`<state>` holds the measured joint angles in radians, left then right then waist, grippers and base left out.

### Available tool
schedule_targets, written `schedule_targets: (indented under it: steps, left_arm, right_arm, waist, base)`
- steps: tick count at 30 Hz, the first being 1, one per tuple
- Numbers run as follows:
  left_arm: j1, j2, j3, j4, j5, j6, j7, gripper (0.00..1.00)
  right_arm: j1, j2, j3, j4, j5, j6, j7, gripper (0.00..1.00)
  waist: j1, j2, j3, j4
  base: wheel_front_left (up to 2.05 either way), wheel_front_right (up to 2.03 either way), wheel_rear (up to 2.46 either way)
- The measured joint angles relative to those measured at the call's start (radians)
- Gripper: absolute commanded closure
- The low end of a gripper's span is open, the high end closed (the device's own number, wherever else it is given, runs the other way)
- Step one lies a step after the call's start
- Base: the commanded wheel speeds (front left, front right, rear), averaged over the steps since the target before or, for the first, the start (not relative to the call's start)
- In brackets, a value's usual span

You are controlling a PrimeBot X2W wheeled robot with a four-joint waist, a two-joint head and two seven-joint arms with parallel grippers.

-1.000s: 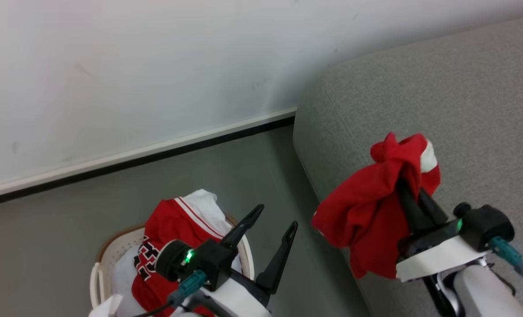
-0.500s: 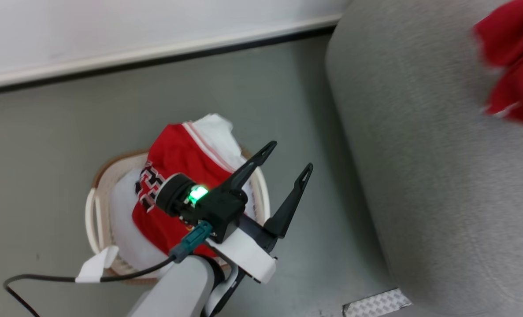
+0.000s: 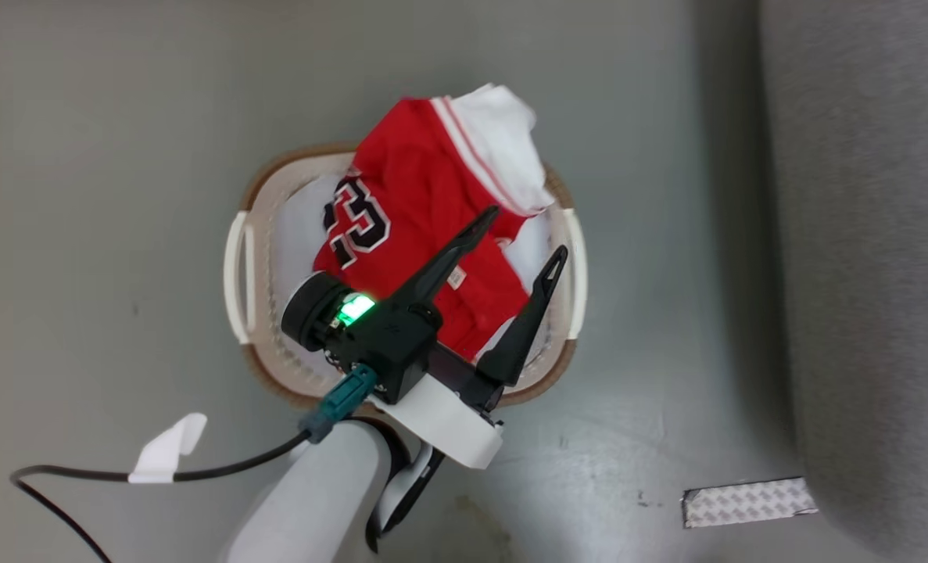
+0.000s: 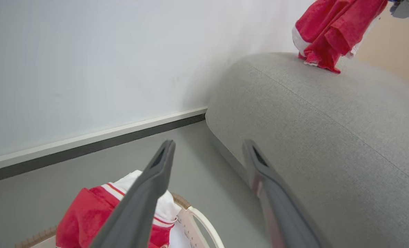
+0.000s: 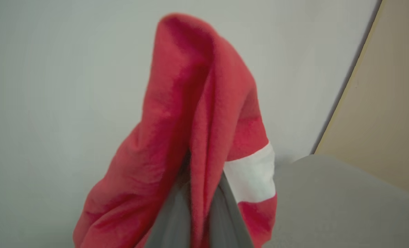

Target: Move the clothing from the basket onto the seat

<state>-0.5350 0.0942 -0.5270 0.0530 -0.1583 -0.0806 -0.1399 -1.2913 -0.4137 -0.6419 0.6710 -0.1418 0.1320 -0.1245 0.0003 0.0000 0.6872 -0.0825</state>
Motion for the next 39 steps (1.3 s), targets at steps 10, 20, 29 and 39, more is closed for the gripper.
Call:
schedule_targets:
  steps: [10,20,29,39]
  left_arm:
    - [-0.008,-0.016,-0.002,0.048,-0.046,0.011,-0.031,0.0]
    - [0.03,-0.018,0.029,0.101,-0.093,0.034,-0.067,0.0]
    - [0.147,-0.003,0.081,0.177,-0.131,0.08,-0.104,0.0]
    - [0.304,0.018,0.212,0.196,-0.138,0.171,-0.123,0.0]
  right_arm:
    - [0.086,0.079,-0.29,0.169,-0.213,0.0,-0.066,0.0]
    - [0.169,0.145,-0.273,0.237,-0.267,0.0,-0.133,0.0]
    - [0.435,0.272,0.019,-0.001,-0.104,0.0,-0.14,0.0]
    - [0.847,0.331,0.292,-0.279,0.089,0.0,-0.14,0.0]
  waist:
    - [-0.0001,0.0,0.049,0.08]
    - [-0.0002,0.0,-0.083,0.051]
    - [-0.0005,0.0,-0.263,0.014]
    - [-0.0008,0.0,-0.47,0.019]
  base:
    - [0.0,0.0,0.0]
    - [0.0,0.0,0.0]
    - [0.0,0.0,0.0]
    - [0.0,0.0,0.0]
